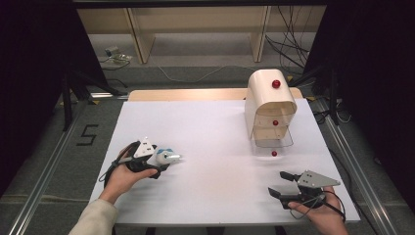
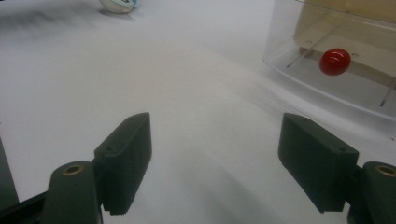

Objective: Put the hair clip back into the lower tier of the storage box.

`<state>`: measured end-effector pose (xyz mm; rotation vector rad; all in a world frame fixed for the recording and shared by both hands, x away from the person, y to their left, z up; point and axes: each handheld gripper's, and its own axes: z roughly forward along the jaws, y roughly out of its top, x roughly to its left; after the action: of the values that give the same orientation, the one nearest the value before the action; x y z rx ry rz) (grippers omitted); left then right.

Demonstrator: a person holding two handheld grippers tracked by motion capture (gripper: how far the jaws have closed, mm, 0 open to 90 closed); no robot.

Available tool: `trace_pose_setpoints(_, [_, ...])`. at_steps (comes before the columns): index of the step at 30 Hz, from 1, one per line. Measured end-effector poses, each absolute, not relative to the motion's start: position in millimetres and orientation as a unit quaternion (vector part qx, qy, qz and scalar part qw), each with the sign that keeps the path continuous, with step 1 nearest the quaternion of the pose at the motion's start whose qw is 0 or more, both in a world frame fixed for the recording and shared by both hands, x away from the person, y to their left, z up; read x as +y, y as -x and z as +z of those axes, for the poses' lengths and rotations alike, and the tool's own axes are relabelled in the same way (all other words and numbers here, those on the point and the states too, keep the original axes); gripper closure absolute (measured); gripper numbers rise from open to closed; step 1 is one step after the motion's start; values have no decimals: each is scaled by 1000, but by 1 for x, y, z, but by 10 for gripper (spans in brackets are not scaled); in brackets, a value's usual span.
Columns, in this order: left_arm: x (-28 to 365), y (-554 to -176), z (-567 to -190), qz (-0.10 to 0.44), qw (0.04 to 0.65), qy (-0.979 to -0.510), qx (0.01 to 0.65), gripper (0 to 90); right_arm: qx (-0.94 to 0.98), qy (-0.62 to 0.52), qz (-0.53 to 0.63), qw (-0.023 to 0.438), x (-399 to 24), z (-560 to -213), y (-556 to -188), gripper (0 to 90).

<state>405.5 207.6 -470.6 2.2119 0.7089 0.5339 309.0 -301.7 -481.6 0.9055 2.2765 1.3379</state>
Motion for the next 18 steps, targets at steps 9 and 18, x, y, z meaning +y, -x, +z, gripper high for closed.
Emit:
trace_pose_setpoints(9, [200,-426,-478,194,364,-871,268,161,805,-318,470,172,-301,-482,-309,266])
trace_pose_setpoints(18, [199,-435,-491,168,349,-885,259,250,806,-318,468,172,-301,-482,-309,267])
